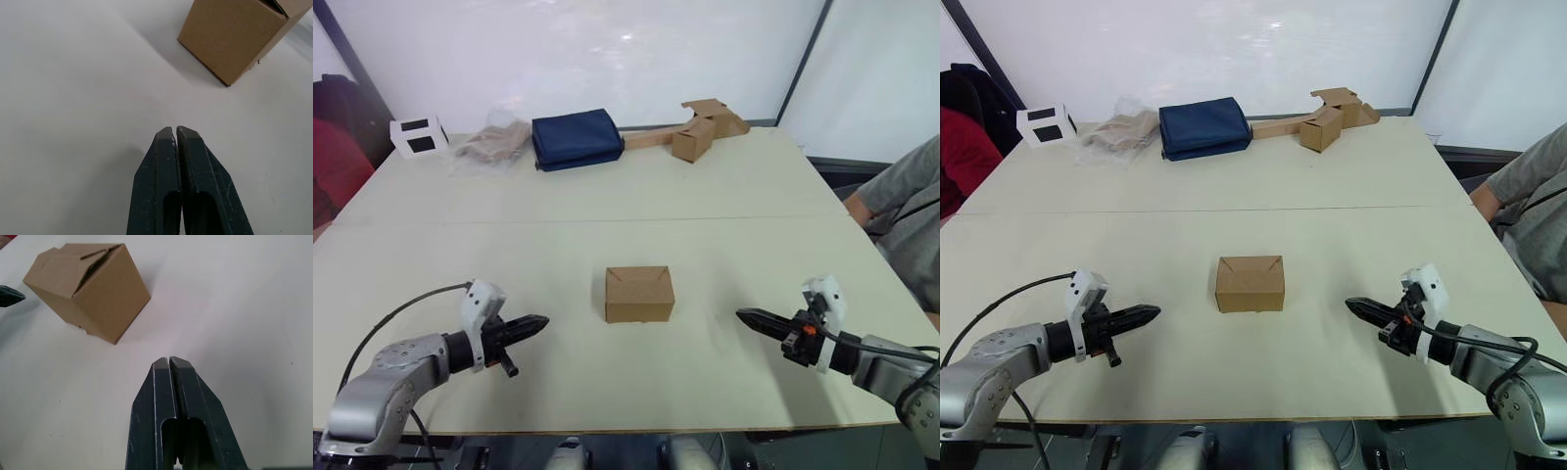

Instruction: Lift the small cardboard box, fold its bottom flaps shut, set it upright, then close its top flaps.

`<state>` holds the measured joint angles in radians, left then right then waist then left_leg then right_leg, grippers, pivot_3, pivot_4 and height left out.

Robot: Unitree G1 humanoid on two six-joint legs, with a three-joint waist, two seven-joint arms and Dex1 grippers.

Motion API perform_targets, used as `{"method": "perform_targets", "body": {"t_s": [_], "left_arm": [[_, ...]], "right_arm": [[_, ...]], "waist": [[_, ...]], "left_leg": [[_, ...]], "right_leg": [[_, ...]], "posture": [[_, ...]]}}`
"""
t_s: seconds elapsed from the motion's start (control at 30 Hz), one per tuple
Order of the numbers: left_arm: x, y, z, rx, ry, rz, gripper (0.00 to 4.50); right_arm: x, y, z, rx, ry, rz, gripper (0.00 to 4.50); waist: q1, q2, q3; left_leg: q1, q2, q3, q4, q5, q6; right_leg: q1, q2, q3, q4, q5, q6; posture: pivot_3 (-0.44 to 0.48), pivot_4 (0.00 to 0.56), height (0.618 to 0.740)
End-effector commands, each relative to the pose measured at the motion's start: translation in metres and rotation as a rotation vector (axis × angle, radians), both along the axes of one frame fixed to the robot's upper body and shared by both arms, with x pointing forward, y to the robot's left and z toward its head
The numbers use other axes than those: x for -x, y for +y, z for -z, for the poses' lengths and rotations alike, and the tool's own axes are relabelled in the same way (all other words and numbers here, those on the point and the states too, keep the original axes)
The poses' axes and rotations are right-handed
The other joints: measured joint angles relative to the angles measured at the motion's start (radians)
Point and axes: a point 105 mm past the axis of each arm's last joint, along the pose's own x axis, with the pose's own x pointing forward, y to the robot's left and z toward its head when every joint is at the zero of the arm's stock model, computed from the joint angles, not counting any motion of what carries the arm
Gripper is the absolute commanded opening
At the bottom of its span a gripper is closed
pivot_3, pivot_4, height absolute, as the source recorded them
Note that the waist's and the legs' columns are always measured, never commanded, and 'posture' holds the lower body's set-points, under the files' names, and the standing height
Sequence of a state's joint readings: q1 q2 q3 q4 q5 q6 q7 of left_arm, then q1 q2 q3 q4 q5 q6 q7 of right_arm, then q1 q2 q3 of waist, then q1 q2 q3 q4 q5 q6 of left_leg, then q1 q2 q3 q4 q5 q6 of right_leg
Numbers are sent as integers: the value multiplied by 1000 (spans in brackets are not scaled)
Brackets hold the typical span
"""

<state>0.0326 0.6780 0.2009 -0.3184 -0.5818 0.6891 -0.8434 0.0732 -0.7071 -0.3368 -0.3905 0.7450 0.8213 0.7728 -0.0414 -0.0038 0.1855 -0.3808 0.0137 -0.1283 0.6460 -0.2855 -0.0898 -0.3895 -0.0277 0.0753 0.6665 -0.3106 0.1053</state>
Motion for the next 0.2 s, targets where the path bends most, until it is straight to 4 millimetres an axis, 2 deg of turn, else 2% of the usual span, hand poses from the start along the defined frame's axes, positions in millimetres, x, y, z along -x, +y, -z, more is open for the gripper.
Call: {"method": "perform_targets", "body": {"t_s": [0.03, 0.2], "left_arm": [[4, -1, -7, 6, -16, 16, 90], [11, 1, -5, 47, 50, 30, 90]], "right_arm": [[1, 2, -8, 13, -44, -15, 0], [3, 3, -7, -4, -48, -5, 0]], "waist": [[0, 0, 0], [0, 0, 0]], "left_leg": [[0, 0, 0, 0, 0, 0], [0, 0, 0, 0, 0, 0]], "right_leg": [[0, 0, 0, 0, 0, 0], [0, 0, 0, 0, 0, 0]], "posture": [[0, 150, 740], [0, 150, 740]]}}
